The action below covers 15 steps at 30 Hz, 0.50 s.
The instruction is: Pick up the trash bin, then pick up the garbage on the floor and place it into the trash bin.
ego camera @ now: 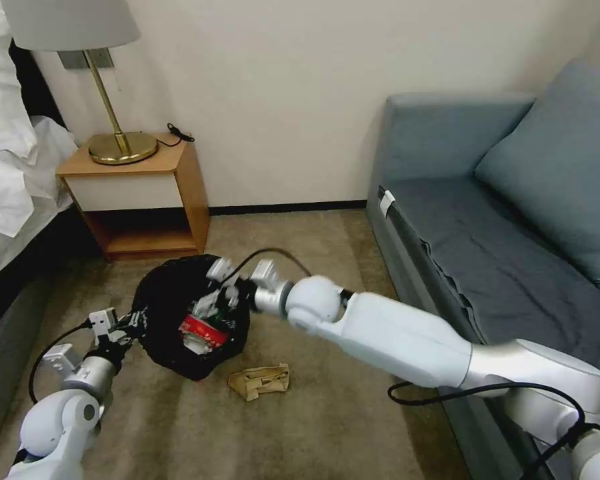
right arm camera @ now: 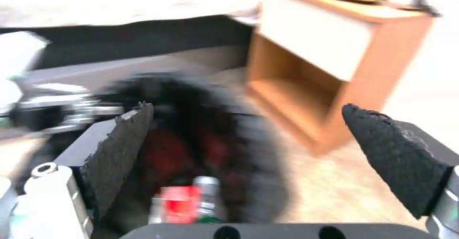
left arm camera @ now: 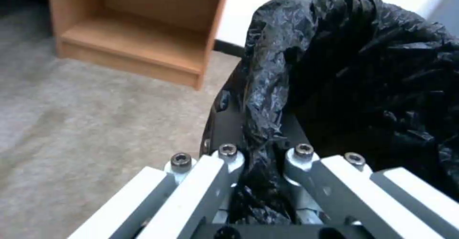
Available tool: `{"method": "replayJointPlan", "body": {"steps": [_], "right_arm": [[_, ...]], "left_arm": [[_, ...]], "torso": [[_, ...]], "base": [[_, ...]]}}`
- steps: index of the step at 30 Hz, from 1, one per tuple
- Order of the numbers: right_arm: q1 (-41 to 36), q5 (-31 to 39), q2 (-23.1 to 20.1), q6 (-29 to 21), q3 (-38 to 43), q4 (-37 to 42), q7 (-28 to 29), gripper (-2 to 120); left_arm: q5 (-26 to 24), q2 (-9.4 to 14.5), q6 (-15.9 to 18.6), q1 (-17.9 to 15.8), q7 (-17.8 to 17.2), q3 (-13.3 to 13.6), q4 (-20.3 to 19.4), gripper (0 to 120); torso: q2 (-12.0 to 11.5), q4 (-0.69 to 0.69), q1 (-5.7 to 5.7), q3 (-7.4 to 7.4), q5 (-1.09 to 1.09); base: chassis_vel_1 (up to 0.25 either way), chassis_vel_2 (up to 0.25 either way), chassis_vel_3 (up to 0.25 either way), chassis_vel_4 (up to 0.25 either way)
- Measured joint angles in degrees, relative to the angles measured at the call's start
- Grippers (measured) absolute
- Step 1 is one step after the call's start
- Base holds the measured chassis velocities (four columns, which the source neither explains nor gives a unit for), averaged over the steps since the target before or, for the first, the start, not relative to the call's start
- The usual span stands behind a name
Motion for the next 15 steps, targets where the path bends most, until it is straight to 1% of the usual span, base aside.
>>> {"method": "replayJointPlan", "body": {"steps": [4,6,7,9,10,14,15], "right_arm": [[-1.6,0.8,-1.6,-1.1,2.5,-3.0,1.7,100],[-2.1,0.8,-2.2,-1.5,2.6,-3.8,1.7,100],[-2.9,0.5,-3.3,-1.8,2.6,-4.6,1.5,100],[-4.8,-1.2,-5.5,-2.5,1.6,-6.0,-1.5,100],[-4.8,-1.2,-5.5,-2.5,1.6,-6.0,-1.5,100],[-6.4,-5.9,-7.6,-5.4,-1.6,-7.5,-9.5,100],[-6.4,-5.9,-7.6,-5.4,-1.6,-7.5,-9.5,100]], "left_arm": [[0.1,0.7,-0.2,0.2,0.1,-0.8,0.8,5],[0.1,0.8,-0.2,0.2,0.2,-0.9,0.9,5],[0.0,0.9,-0.2,0.1,0.2,-1.0,1.0,5],[0.0,1.0,-0.2,0.0,0.2,-1.1,1.1,5],[0.0,1.0,-0.2,0.0,0.2,-1.1,1.1,5],[0.0,0.7,-0.3,0.0,0.3,-1.1,0.8,5],[0.0,0.7,-0.3,0.0,0.3,-1.1,0.8,5]], "torso": [[0.0,0.01,0.00,0.00,0.01],[0.0,0.01,0.00,0.00,0.01],[0.0,0.00,0.00,0.00,0.01],[0.0,-0.01,0.00,0.00,0.02],[0.0,-0.01,0.00,0.00,0.02],[0.0,-0.01,0.00,0.00,0.02],[0.0,-0.01,0.00,0.00,0.02]], "base": [[0.000,0.000,0.000,0.000],[0.000,0.000,0.000,0.000],[0.000,0.000,0.000,0.000],[0.000,0.000,0.000,0.000],[0.000,0.000,0.000,0.000],[0.000,0.000,0.000,0.000],[0.000,0.000,0.000,0.000]]}}
